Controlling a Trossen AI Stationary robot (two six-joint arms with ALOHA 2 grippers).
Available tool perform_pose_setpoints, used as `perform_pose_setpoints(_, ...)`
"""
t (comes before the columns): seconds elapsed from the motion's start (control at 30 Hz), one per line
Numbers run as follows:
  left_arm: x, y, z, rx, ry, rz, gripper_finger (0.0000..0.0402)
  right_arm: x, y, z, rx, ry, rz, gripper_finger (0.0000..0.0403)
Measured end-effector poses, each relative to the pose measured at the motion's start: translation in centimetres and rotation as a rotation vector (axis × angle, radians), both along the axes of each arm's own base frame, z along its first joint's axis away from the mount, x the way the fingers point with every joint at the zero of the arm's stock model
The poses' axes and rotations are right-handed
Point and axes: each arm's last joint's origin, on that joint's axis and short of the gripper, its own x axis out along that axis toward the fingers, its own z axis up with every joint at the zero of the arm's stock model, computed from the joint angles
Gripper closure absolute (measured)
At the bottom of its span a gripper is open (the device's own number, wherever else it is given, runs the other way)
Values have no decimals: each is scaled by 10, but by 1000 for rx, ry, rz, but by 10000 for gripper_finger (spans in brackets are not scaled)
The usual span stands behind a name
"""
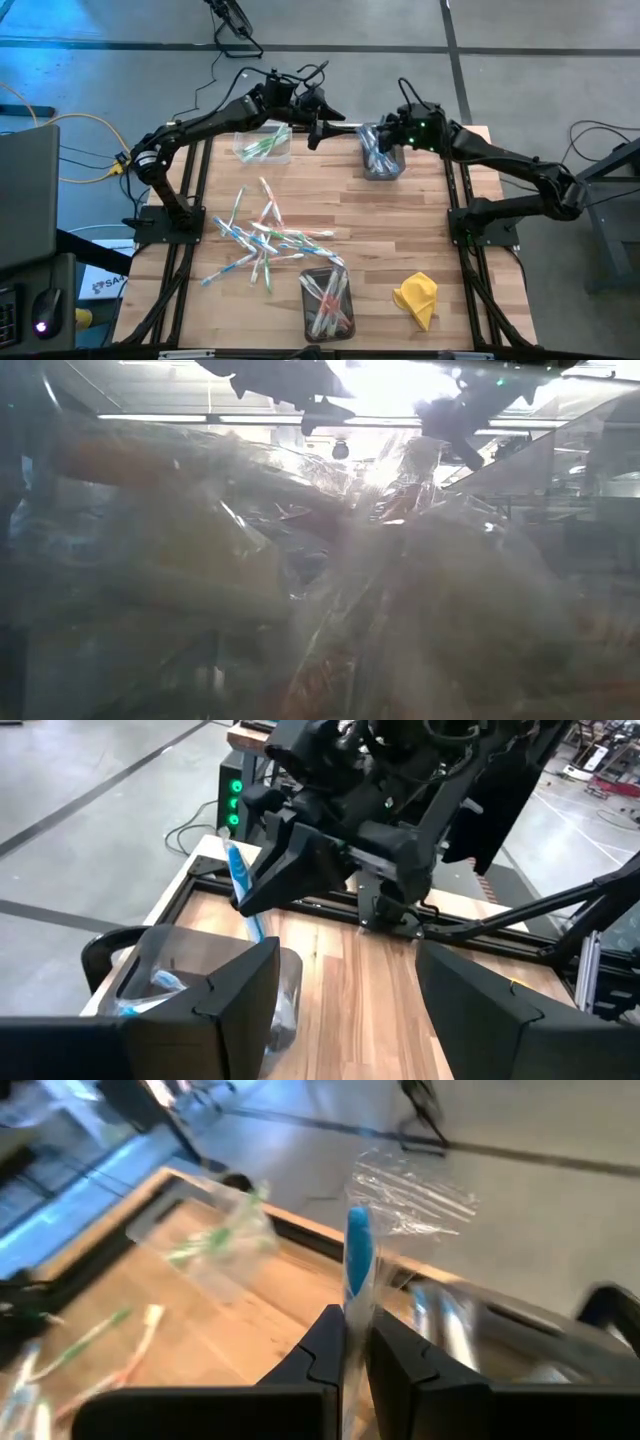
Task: Pick & Place Toothbrushes
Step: Put the blue toothbrush into the top black bin
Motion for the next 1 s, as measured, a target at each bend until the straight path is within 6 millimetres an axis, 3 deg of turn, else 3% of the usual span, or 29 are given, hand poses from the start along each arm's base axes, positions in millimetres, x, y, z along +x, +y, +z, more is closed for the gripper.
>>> perform_pose_setpoints(0.43,0,1,0,6,3,23,171,-16,-16,-13,87,81,-192,386)
perform_pose_setpoints(0.77,0,1,0,-3,7,34,171,-4,-28,-44,181,193,-263,384)
perform_pose_setpoints(1.0,-1,1,-3,-26,33,36,171,-1,-30,-53,231,215,-263,335)
